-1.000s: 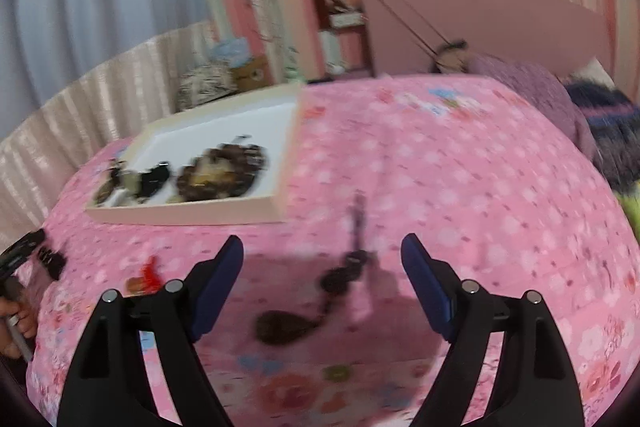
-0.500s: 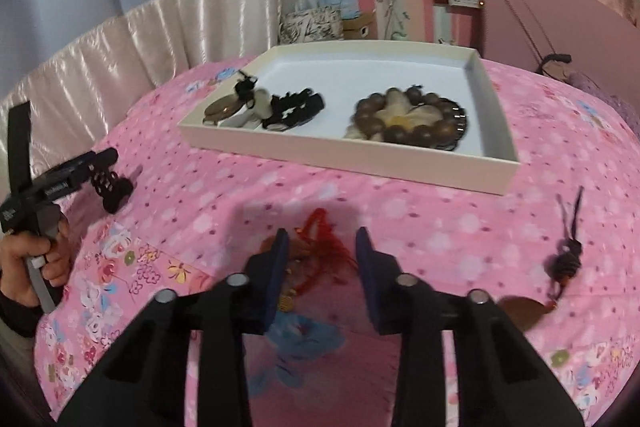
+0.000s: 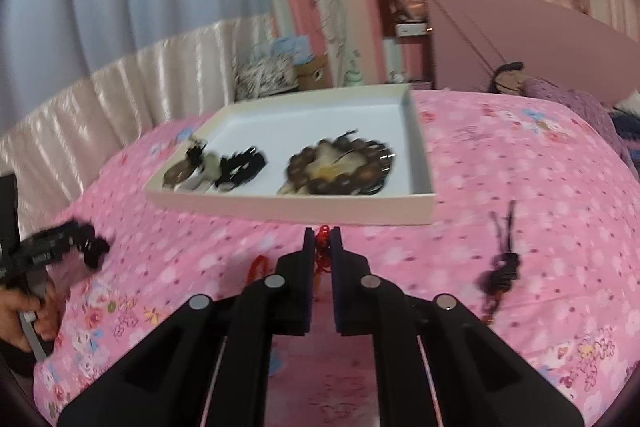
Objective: Organize jewelry
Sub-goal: 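Move the left gripper to the black coiled cord while the right gripper approaches the red string bracelet, then grasp the black coiled cord with the left gripper while the right gripper grasps the red string bracelet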
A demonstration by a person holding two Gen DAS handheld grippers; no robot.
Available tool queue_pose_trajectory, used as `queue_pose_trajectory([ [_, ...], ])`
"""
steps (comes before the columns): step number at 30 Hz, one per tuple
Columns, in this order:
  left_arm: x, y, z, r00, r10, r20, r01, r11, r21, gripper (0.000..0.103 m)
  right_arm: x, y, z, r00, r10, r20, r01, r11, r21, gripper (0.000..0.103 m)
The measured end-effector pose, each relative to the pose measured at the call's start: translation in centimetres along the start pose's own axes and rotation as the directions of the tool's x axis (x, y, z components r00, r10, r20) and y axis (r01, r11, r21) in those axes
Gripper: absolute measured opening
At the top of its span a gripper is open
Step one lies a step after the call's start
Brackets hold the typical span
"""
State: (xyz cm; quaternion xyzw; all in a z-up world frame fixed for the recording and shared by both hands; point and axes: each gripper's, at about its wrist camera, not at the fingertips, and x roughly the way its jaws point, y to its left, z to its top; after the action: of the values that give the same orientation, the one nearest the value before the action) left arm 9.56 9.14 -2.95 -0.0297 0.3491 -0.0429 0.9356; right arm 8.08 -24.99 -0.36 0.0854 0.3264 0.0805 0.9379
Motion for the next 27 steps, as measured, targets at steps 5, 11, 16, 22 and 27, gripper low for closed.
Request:
queue_pose_trajectory([
  [5, 0.6, -0.2, -0.1, 0.999, -0.013, -0.029, 0.013, 1.0, 0.006, 0.076, -0.6, -1.7, 0.2, 1.0, 0.009, 0.019, -0.01, 0.999, 0.038, 0.007],
  [11, 1.3, -0.1, -0.3, 0.995, -0.07, -0.07, 0.069, 0.998, -0.008, 0.047, -1.1, -4.0, 0.5, 0.999, 0.024, 0.043, -0.029, 0.993, 0.115, 0.007],
  [16, 0.7, -0.4, -0.2, 0.997, -0.074, -0.038, 0.074, 0.997, 0.005, 0.046, -1.8, -4.2, 0.7, 0.997, 0.036, 0.069, -0.044, 0.991, 0.127, 0.006],
  [22, -0.3, -0.6, 0.8, 0.999, -0.048, -0.007, 0.048, 0.999, 0.006, 0.046, -2.3, -3.0, 2.1, 0.996, 0.055, 0.067, -0.061, 0.995, 0.08, 0.006],
  [27, -2.0, -1.8, 3.6, 0.998, -0.047, 0.045, 0.046, 0.999, 0.029, 0.046, -3.1, -2.2, 4.1, 0.994, 0.062, 0.092, -0.067, 0.997, 0.046, 0.006],
])
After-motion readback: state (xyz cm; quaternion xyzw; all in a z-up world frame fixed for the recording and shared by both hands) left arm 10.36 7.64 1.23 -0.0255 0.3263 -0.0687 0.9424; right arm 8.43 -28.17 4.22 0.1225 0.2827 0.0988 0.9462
